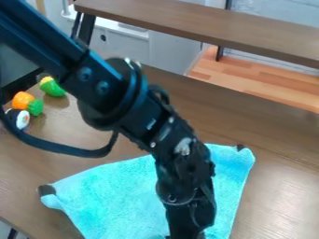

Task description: Fold the cloth top left to bottom right

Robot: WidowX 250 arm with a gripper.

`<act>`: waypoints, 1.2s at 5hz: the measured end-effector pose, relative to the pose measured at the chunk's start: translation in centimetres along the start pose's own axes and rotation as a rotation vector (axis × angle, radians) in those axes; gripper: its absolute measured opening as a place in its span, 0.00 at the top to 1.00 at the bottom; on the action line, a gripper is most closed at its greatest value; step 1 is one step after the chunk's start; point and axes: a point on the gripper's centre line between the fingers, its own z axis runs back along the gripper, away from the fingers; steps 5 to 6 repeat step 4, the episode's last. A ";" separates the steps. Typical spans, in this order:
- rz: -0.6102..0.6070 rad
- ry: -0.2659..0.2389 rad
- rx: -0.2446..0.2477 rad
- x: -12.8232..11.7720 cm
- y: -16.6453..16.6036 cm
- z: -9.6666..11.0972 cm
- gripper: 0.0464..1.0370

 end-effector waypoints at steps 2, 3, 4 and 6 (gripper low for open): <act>-0.004 -0.063 0.054 0.8 -0.8 5.9 0.04; -0.002 -0.062 0.058 0.7 -0.8 5.9 0.04; -0.002 -0.063 0.059 0.7 -0.7 6.0 0.04; -0.002 -0.063 0.059 0.7 -0.7 6.0 0.04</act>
